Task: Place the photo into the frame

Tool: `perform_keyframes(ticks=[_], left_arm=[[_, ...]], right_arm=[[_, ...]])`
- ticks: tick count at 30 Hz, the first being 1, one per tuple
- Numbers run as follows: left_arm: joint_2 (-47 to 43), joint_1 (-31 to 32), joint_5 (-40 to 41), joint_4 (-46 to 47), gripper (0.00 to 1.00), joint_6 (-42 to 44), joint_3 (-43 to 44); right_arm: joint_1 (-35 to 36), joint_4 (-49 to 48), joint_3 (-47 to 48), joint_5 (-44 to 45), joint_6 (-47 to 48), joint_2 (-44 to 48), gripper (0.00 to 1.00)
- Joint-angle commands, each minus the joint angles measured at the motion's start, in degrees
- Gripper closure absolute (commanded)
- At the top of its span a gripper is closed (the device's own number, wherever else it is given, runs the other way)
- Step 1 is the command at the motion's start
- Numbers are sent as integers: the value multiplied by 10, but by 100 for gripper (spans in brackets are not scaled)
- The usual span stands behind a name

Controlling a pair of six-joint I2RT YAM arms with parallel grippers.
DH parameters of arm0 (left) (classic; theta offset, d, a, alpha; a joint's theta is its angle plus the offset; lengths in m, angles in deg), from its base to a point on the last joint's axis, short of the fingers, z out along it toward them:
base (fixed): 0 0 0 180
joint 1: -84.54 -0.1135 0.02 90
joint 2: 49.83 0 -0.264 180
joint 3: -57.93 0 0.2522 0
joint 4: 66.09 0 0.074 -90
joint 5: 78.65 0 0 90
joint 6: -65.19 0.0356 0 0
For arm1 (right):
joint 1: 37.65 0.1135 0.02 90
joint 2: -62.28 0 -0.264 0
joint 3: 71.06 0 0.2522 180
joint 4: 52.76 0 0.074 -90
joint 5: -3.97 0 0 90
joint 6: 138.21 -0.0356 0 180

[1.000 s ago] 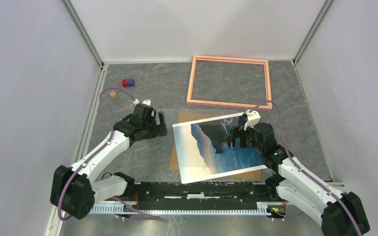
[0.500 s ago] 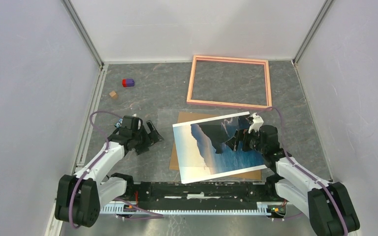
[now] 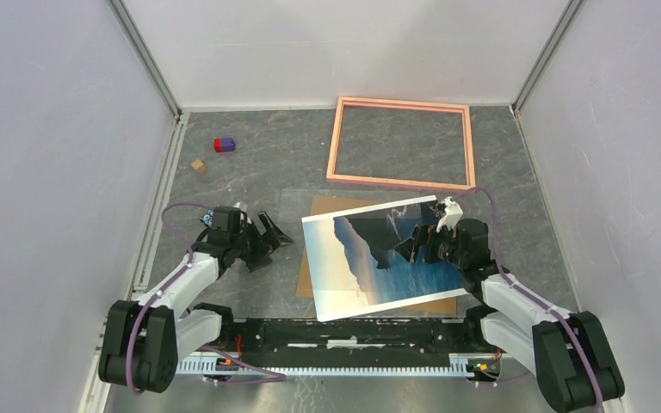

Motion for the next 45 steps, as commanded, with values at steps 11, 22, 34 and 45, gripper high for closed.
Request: perform_keyframes(ticks=[11,22,34,45], left_arm=[[-27,-1,-105,72,3,-69,-25],[-79,-1,-114,77,10,-115,-46],[-106,-16,-153,139,25,-190,-97],[-120,-25,-194,200,39,-235,-118]], right_arm=[[-12,37,7,16,30,-1,2],[-16,65,16,38,57,-3,2],[-19,75,27,38,72,-16,2],[-21,80,34,38,76,-18,2]])
